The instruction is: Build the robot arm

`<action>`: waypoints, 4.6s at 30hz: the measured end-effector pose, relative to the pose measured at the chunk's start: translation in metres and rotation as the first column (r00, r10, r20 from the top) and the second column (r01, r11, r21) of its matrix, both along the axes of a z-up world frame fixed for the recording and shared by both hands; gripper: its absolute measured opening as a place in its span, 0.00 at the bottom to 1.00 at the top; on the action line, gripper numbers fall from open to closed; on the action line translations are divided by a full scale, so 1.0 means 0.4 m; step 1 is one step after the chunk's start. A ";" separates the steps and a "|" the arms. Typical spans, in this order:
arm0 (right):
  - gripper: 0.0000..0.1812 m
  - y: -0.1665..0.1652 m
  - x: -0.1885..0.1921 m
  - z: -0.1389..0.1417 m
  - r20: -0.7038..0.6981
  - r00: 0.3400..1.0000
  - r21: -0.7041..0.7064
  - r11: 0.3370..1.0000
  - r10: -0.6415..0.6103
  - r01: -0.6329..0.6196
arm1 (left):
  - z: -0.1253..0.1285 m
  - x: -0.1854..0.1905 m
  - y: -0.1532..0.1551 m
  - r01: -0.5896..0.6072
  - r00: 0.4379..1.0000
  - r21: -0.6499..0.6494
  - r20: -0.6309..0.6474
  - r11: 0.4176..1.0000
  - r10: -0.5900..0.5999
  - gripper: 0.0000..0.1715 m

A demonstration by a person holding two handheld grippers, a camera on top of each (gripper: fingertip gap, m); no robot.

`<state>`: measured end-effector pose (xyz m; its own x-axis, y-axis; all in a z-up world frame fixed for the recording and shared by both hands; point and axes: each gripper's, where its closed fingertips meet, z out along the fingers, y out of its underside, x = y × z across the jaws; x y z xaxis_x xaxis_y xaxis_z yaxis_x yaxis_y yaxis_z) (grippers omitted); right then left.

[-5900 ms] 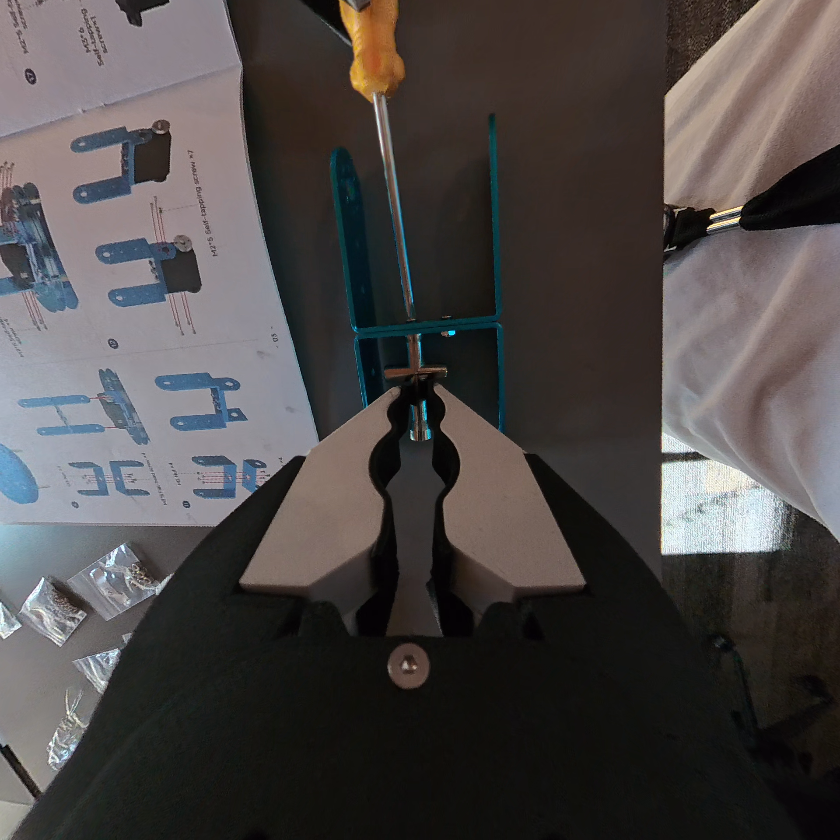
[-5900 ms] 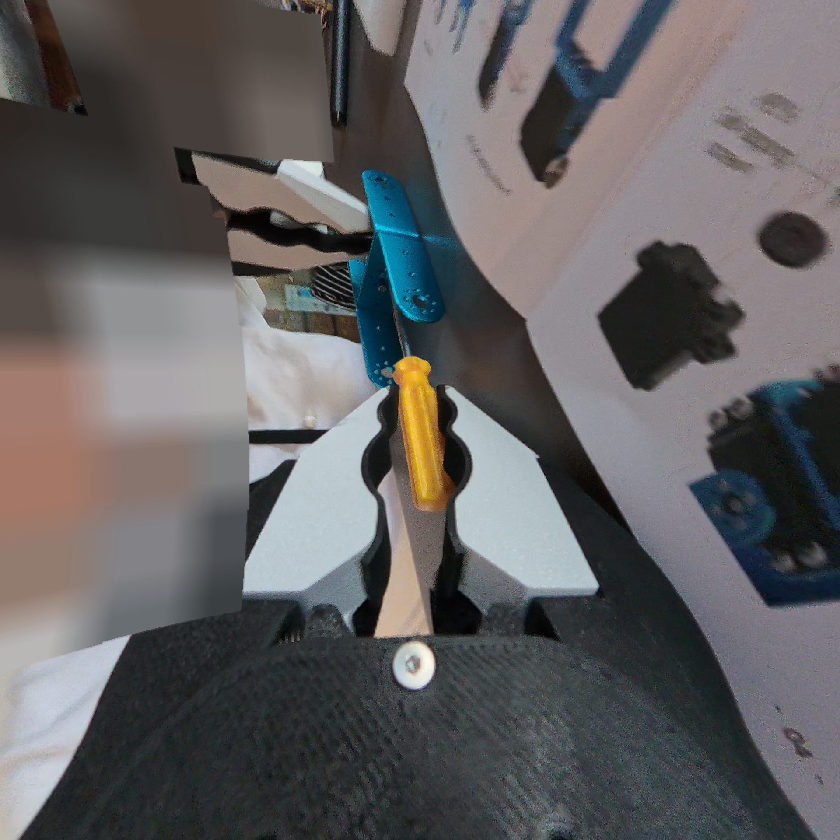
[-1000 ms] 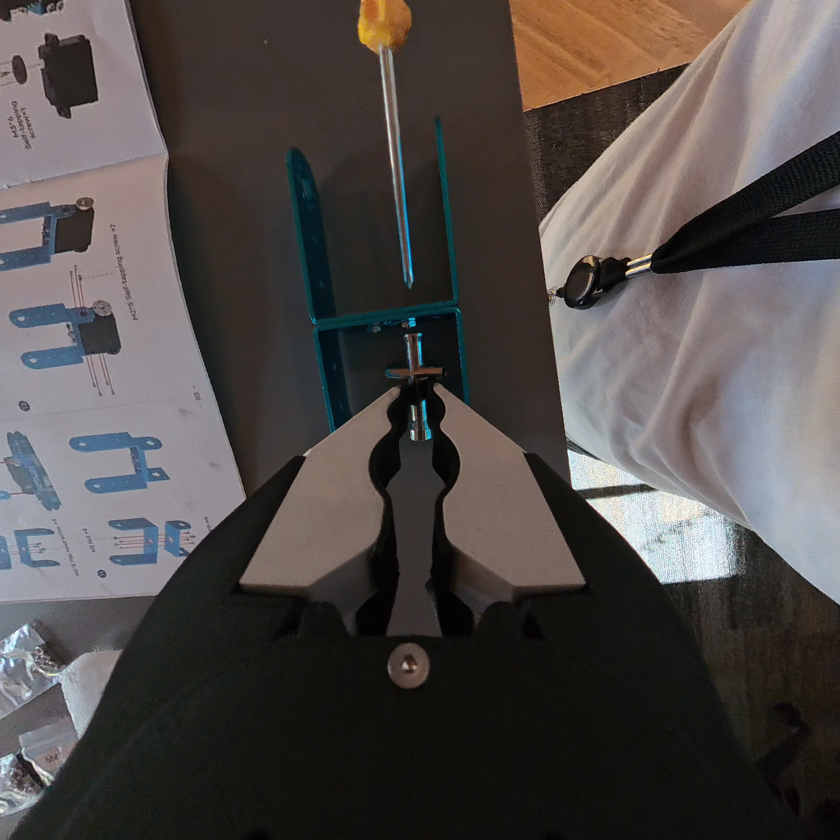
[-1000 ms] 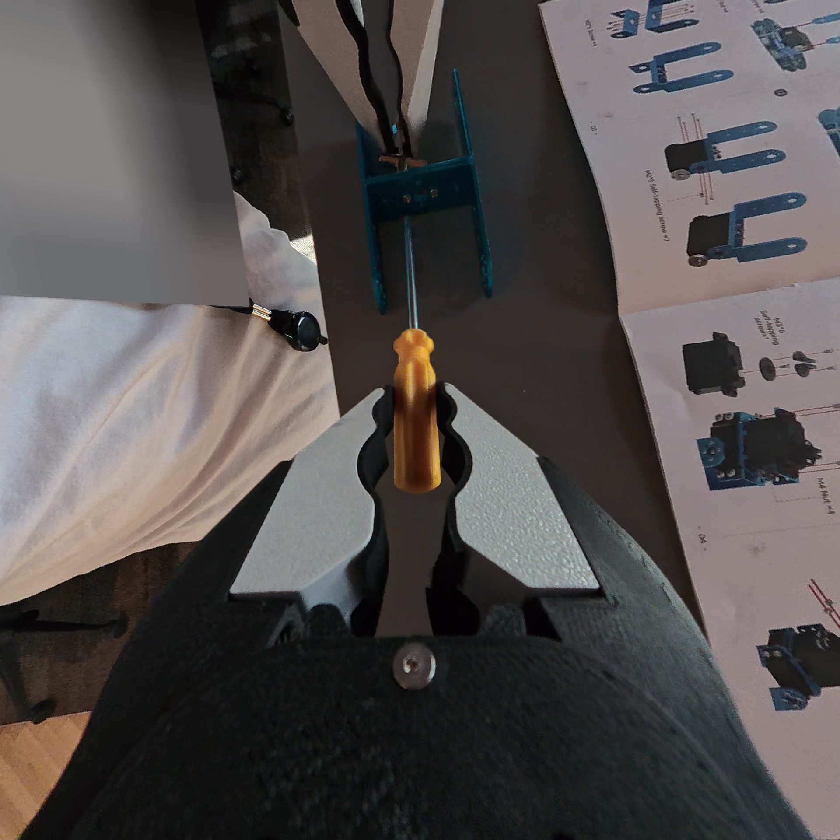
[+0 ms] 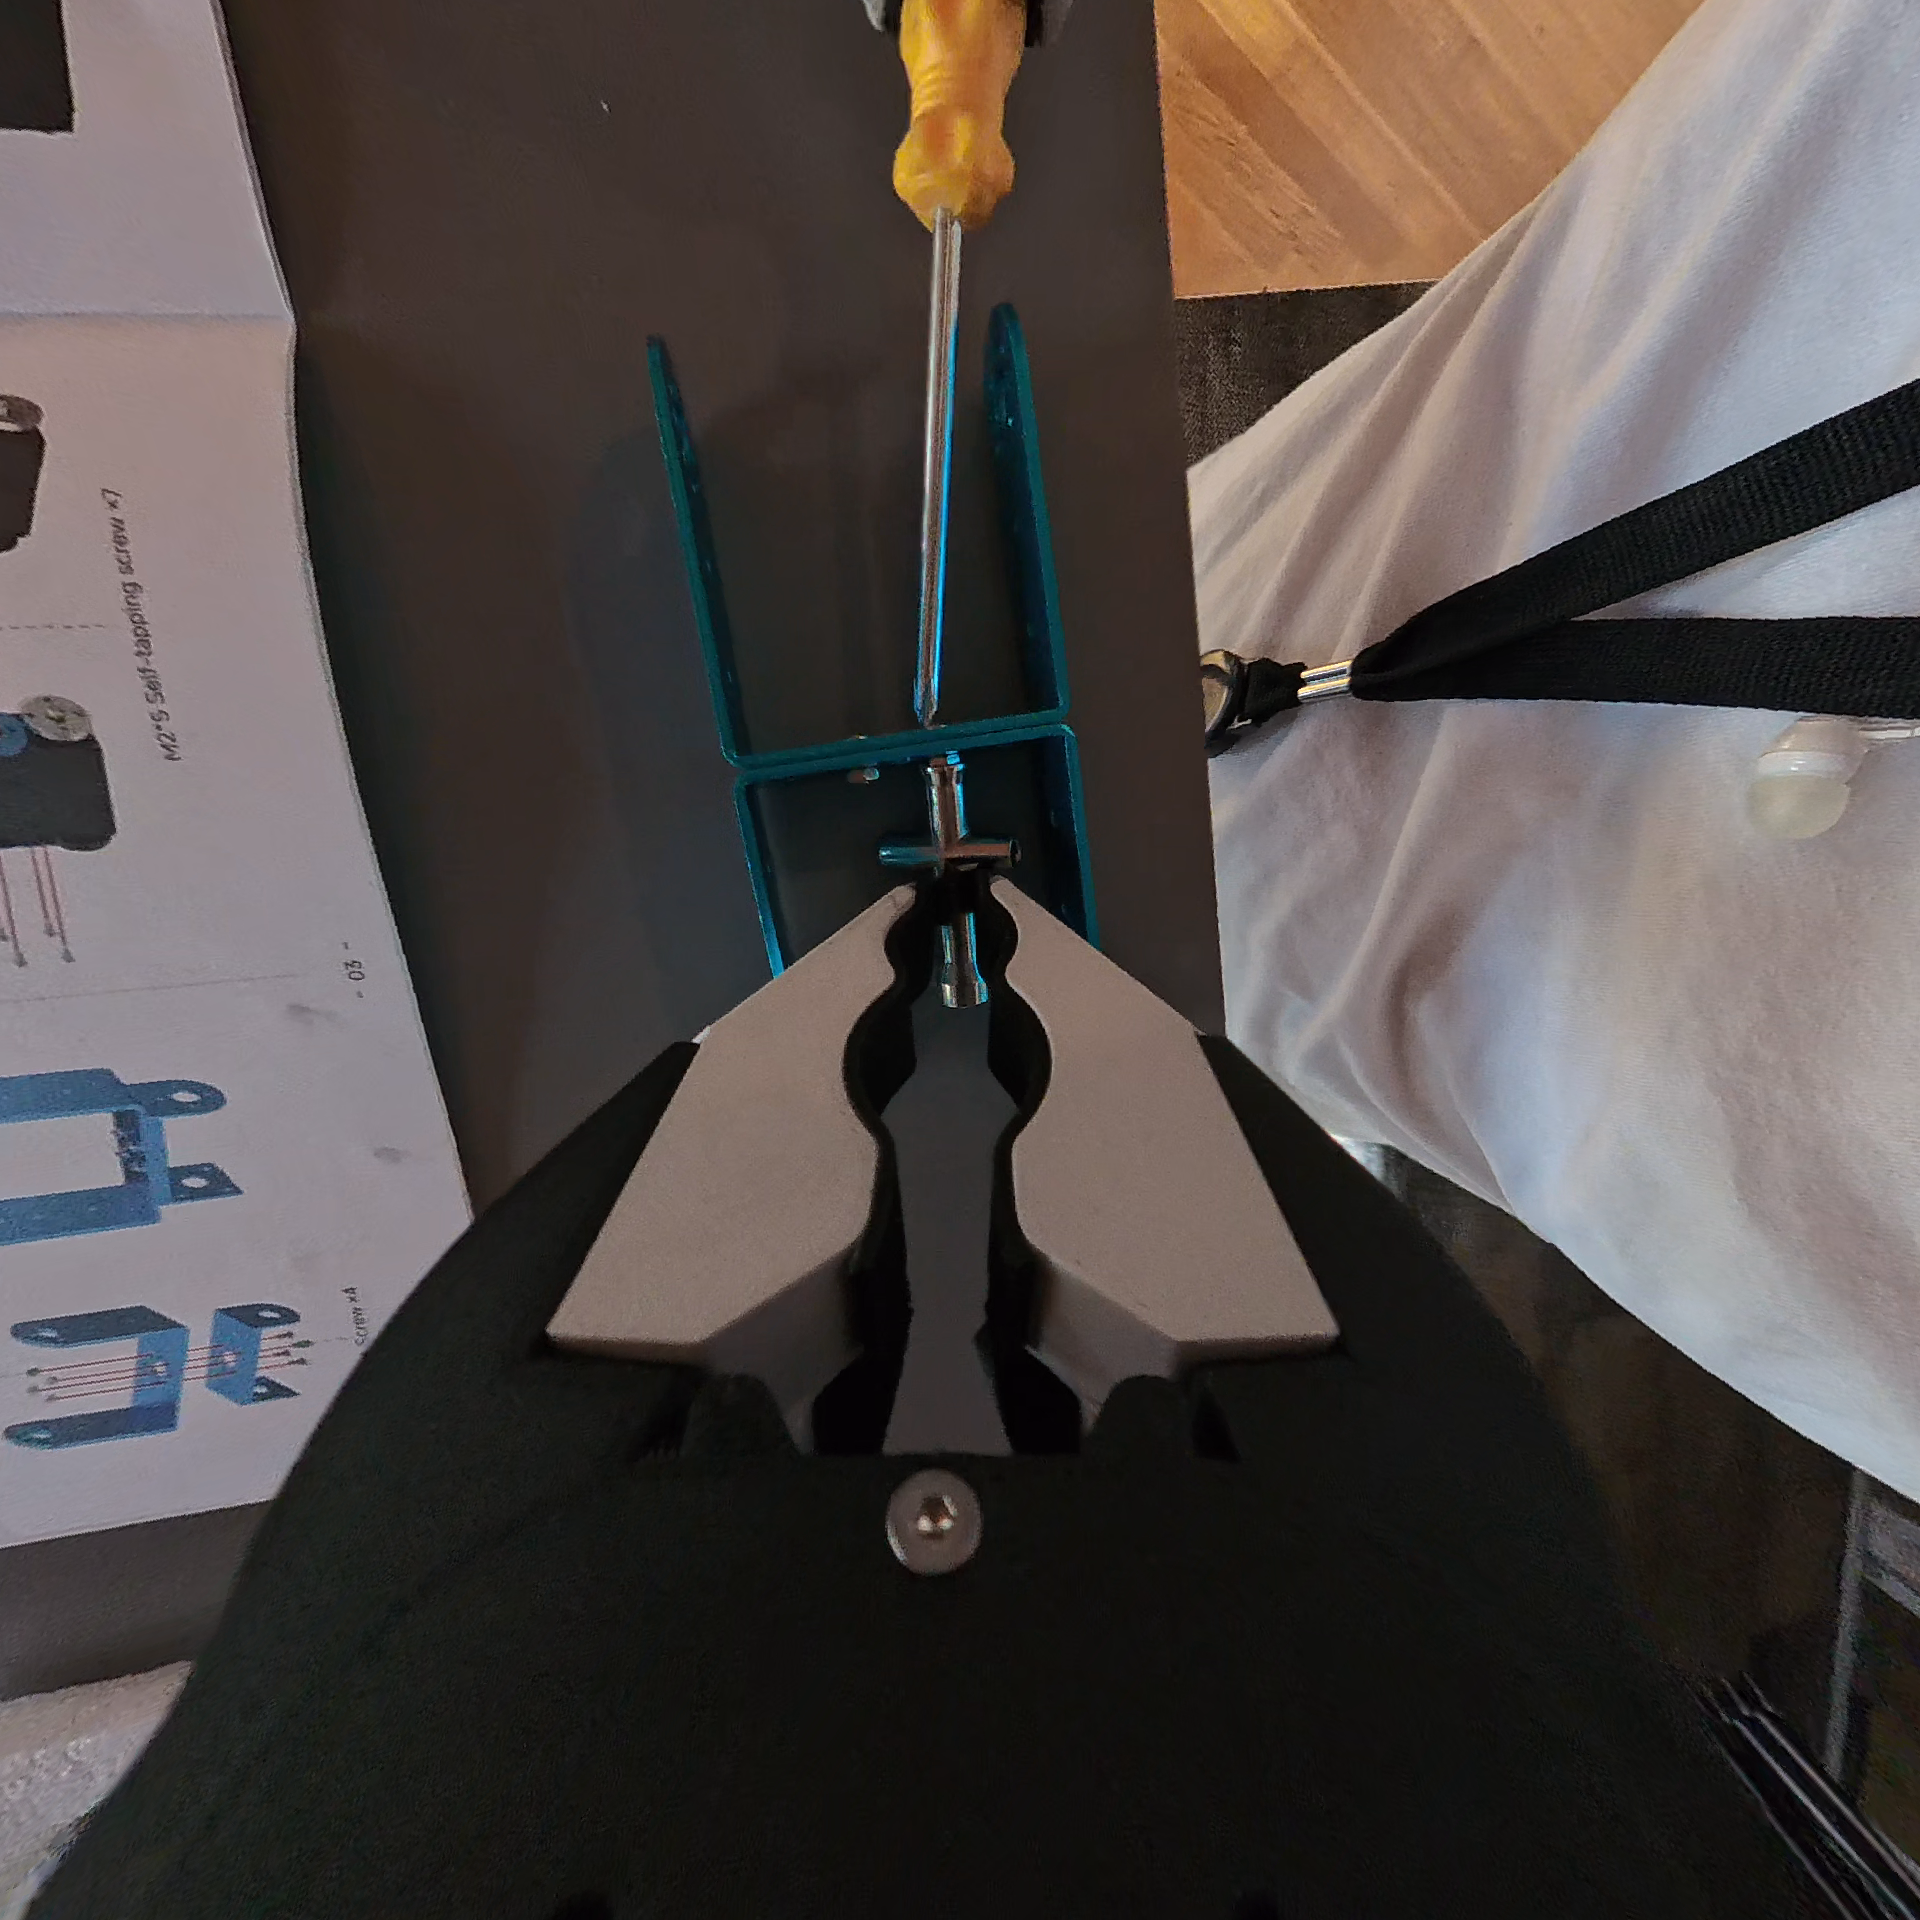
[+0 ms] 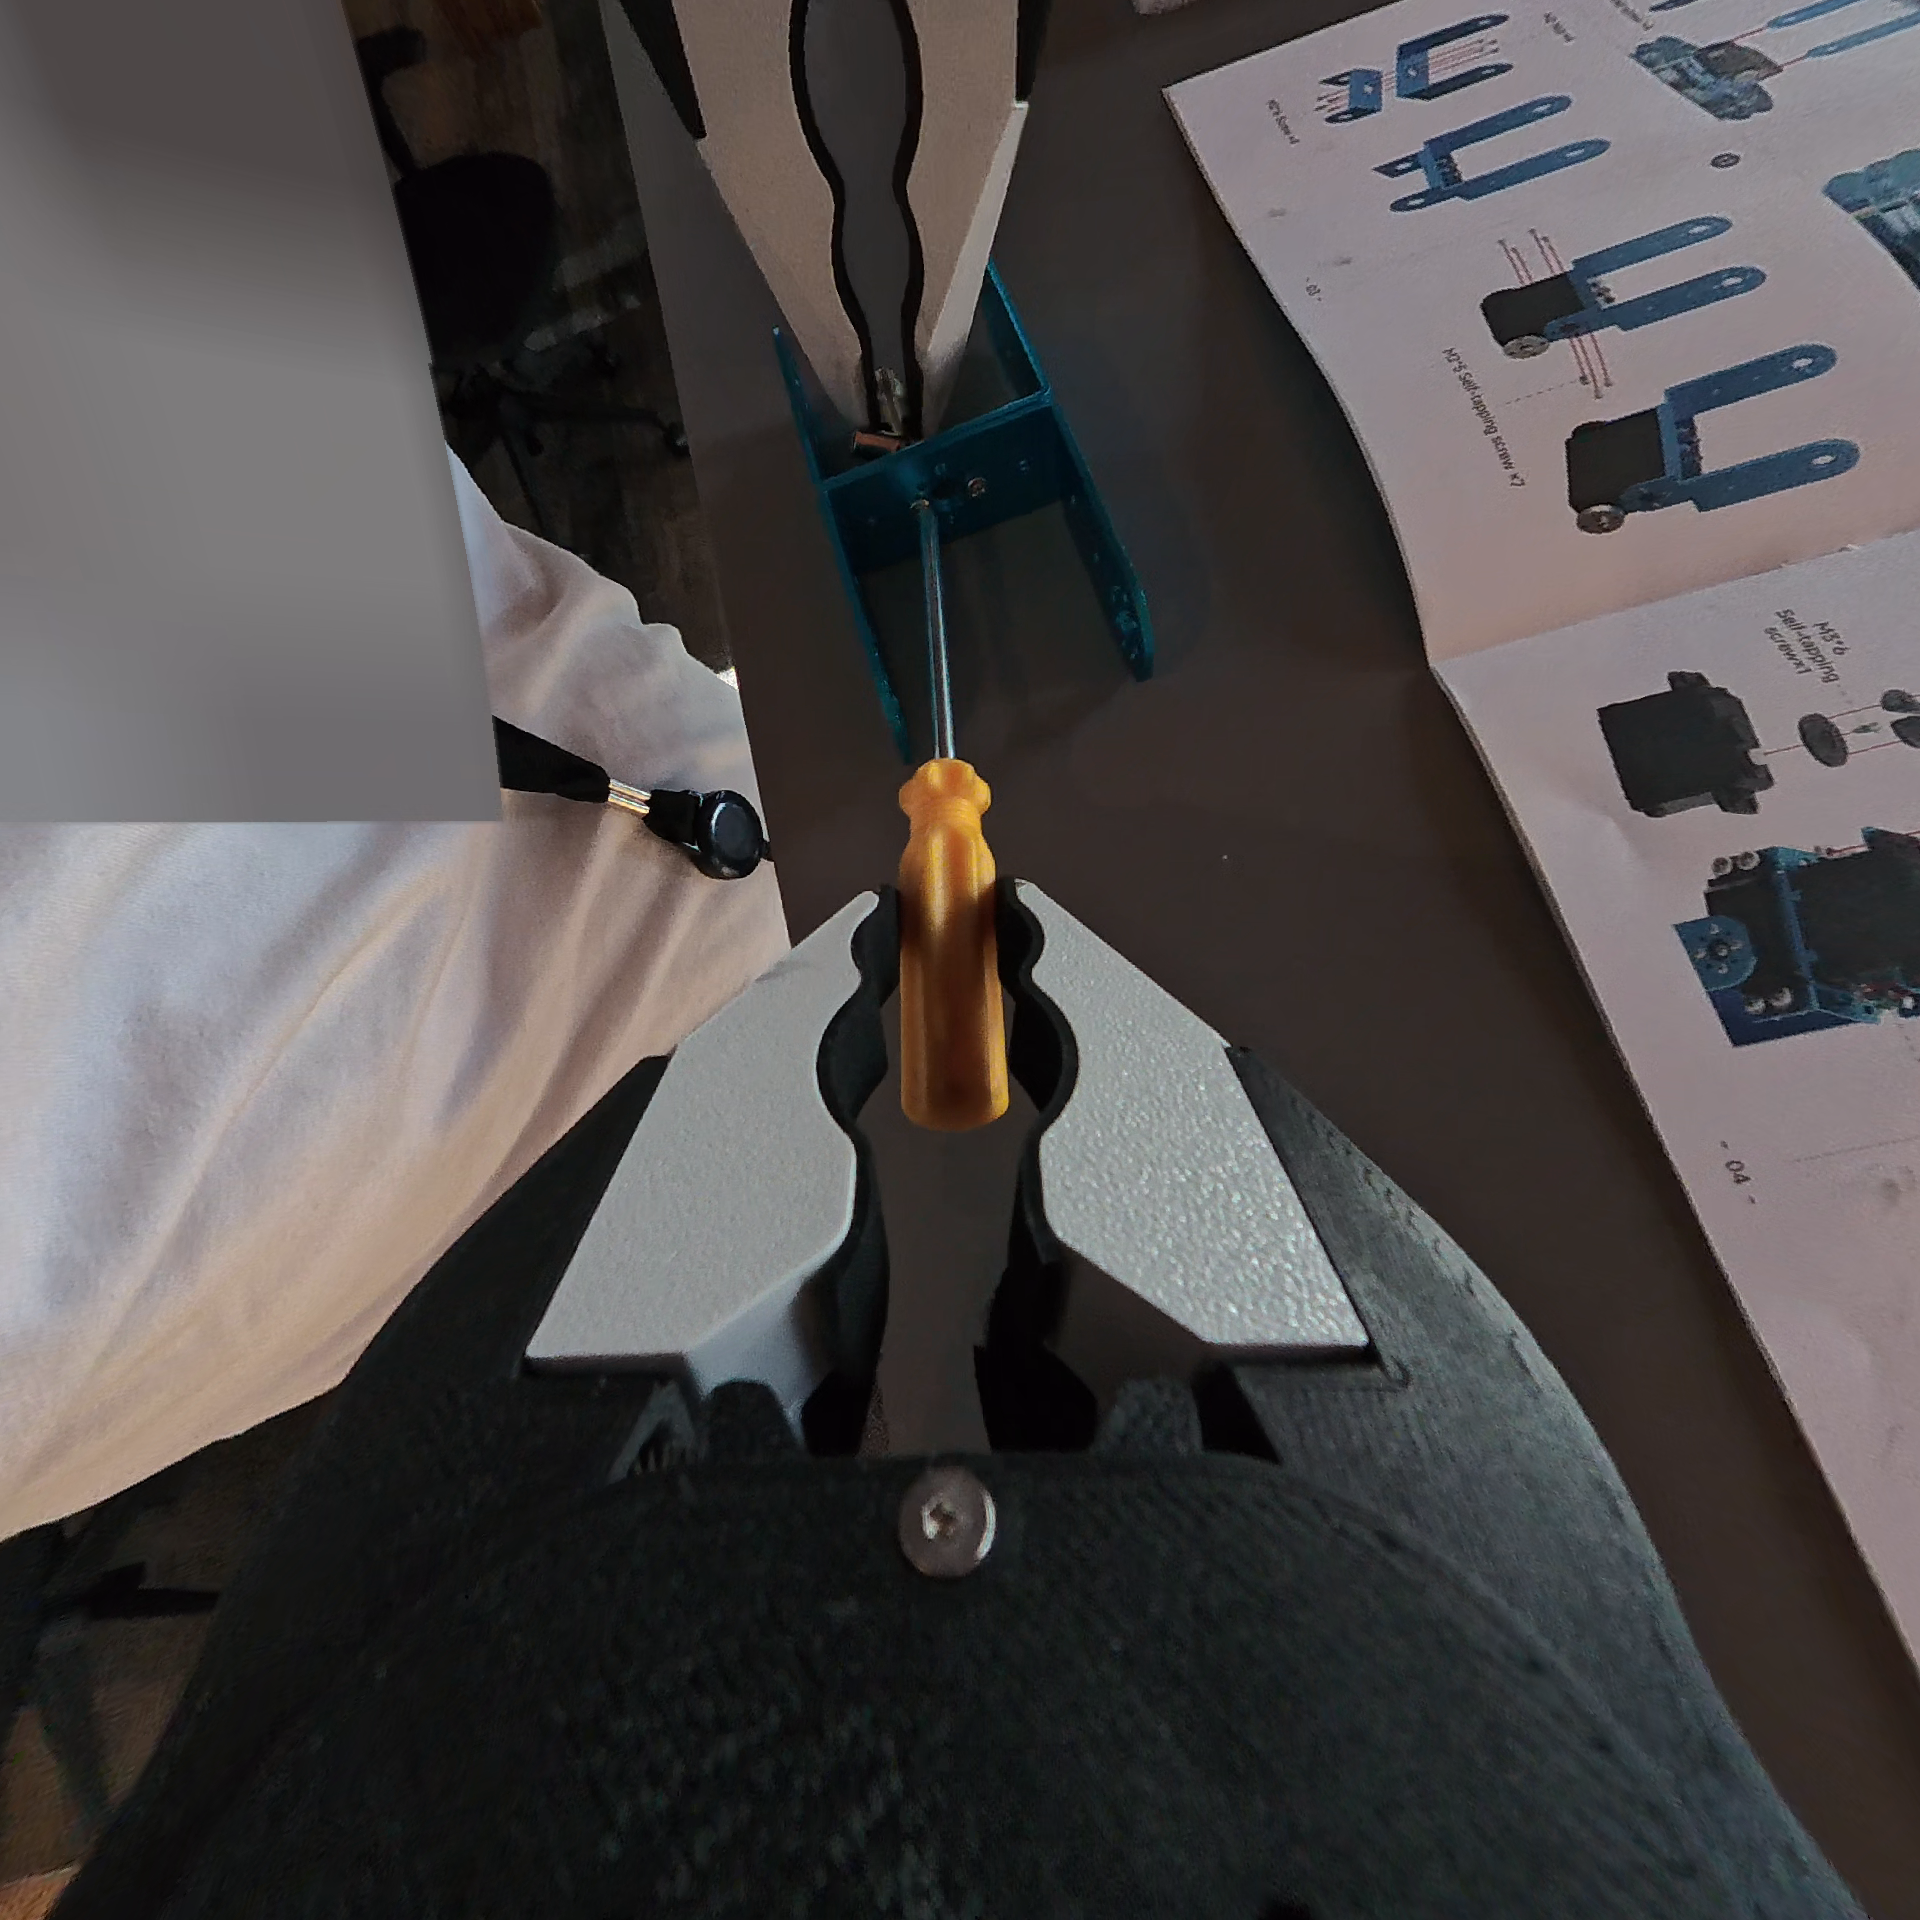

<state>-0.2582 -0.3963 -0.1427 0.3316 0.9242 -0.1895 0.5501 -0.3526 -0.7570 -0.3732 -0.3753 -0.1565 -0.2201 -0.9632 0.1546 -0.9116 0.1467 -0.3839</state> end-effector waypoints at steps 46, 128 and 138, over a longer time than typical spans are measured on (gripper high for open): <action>0.09 0.136 -0.034 0.023 -0.108 0.809 0.311 0.753 -0.578 0.580 | 0.009 0.042 -0.032 -0.136 0.990 -0.228 0.011 0.964 0.142 0.03; 0.10 -0.036 0.056 -0.025 0.156 0.988 0.218 0.974 0.018 -0.053 | 0.014 0.052 -0.043 0.005 0.999 -0.343 -0.033 0.939 -0.017 0.03; 0.10 -0.038 0.052 -0.006 0.278 0.960 0.369 0.921 0.021 -0.127 | 0.015 0.046 -0.047 0.015 0.998 -0.355 -0.044 0.935 -0.032 0.03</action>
<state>-0.2374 -0.4116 -0.1452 0.2484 0.9318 0.2648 0.7613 -0.0187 -0.6482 -0.3548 -0.3943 -0.1505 -0.2257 -0.8383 0.4963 -0.9284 0.0307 -0.3703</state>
